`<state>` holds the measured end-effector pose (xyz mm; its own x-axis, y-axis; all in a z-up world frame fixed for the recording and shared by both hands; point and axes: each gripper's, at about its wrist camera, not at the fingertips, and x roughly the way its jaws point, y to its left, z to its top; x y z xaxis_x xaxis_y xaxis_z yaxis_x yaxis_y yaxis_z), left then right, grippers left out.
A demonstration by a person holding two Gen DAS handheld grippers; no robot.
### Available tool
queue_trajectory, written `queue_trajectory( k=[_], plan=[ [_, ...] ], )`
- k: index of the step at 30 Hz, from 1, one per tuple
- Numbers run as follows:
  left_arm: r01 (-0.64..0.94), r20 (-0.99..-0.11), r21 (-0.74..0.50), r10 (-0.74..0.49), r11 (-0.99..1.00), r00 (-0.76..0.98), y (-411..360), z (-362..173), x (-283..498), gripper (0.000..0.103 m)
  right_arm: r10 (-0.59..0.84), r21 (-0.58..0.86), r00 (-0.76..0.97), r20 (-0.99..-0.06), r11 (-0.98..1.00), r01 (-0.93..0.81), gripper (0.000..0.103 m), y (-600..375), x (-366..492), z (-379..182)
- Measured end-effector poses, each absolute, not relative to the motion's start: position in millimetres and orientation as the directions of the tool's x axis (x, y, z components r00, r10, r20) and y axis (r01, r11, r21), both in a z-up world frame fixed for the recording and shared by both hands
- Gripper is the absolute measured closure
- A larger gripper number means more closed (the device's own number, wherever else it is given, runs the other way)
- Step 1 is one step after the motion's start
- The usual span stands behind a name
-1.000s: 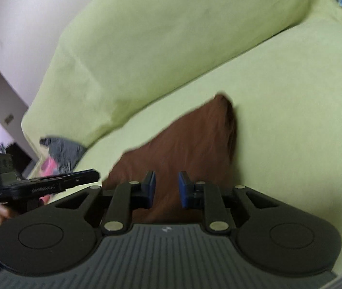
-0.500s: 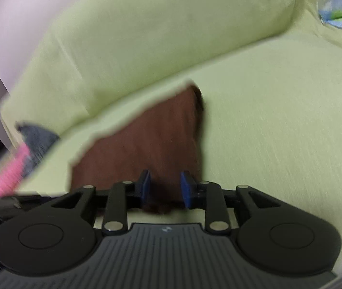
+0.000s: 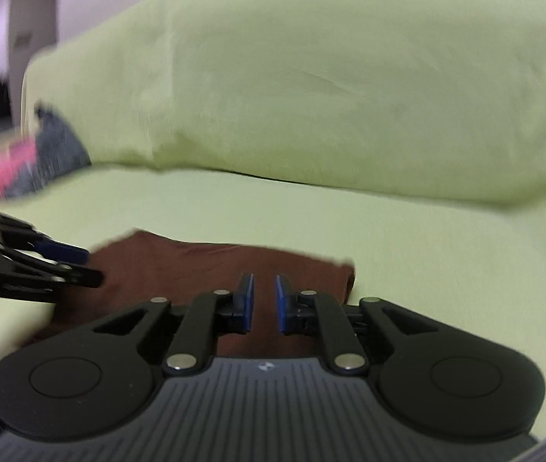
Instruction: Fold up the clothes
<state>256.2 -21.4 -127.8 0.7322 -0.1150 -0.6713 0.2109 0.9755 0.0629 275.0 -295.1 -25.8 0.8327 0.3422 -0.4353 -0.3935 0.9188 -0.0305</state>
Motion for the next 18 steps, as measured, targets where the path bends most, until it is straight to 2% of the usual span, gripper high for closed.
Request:
queue_trajectory(
  k=[3,5,7,9,11,13,16,18],
  plan=[
    [0.201,-0.629,0.013,-0.148,0.98,0.763,-3.9,-144.7,249.0,0.057,0.305,-0.064,0.816,-0.492,0.922,-0.383,0.094,-298.6,308.7,-47.3],
    [0.209,-0.624,0.03,-0.145,0.978,0.768,-1.2,-144.7,246.6,0.057,0.286,-0.051,0.797,-0.533,0.929,-0.368,0.095,-303.1,315.4,-60.4],
    [0.195,-0.644,0.028,-0.131,0.98,0.754,-0.7,-134.2,249.0,0.066,0.307,0.003,0.796,-0.522,0.934,-0.358,0.096,-312.2,313.6,-69.5],
    [0.212,-0.62,0.021,-0.154,0.977,0.77,-2.3,-119.8,251.4,0.066,0.313,0.032,0.798,-0.515,0.937,-0.347,0.097,-316.7,312.7,-66.5],
    [0.244,-0.596,0.022,-0.183,0.97,0.782,-8.9,-106.7,258.8,0.064,0.322,0.044,0.831,-0.454,0.939,-0.34,0.094,-319.3,309.5,-51.0],
    [0.289,-0.585,0.013,-0.227,0.957,0.778,-23.0,-99.3,277.6,0.063,0.331,0.046,0.838,-0.434,0.937,-0.346,0.094,-316.9,312.8,-45.7],
    [0.354,-0.593,-0.043,-0.309,0.934,0.743,-44.7,-102.2,308.1,0.063,0.361,0.027,0.819,-0.446,0.92,-0.391,0.094,-297.3,330.7,-45.4],
    [0.375,-0.6,-0.03,-0.317,0.926,0.735,-59.4,-109.4,323.2,0.061,0.38,0.011,0.8,-0.465,0.906,-0.423,0.094,-286.3,338.3,-53.6]
  ],
)
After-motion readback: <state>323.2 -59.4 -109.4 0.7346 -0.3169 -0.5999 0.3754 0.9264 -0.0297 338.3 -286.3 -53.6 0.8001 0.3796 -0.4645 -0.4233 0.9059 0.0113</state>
